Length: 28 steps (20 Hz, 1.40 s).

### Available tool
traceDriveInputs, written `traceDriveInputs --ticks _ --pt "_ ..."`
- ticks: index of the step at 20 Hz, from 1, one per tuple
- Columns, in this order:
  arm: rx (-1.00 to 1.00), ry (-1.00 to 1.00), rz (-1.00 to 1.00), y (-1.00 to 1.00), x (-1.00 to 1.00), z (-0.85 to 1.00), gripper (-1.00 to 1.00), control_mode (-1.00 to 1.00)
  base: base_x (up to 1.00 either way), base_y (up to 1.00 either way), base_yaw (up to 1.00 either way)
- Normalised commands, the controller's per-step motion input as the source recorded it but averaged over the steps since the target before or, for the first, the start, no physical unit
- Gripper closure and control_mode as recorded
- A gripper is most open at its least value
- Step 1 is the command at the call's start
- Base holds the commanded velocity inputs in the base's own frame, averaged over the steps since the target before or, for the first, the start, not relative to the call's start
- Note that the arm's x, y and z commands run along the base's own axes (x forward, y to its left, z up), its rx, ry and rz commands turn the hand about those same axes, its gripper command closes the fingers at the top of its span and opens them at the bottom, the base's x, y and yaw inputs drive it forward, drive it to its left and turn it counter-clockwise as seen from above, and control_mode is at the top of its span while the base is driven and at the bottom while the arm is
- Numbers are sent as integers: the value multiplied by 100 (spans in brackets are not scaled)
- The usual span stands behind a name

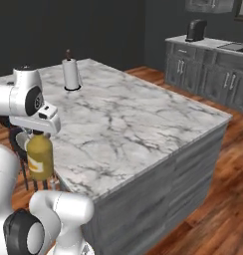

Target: There is a wine glass and glass cup on the dining counter. Place the wine bottle next to the wine glass and the juice bottle next to the glass cup.

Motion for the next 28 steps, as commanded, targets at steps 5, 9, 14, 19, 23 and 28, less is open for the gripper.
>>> traceDriveInputs --ticks 5,9,14,19,23,28 --pt "0 0 0 0 0 0 100 100 -4 64 -25" --pt "0 0 0 0 0 0 100 100 -18 60 -30" --pt "0 0 0 0 0 0 100 100 3 49 -27" --pt "0 0 0 0 0 0 100 100 18 45 -20" --pt "0 0 0 0 0 0 100 100 18 62 -2" --pt "0 0 0 0 0 0 100 100 15 59 0"
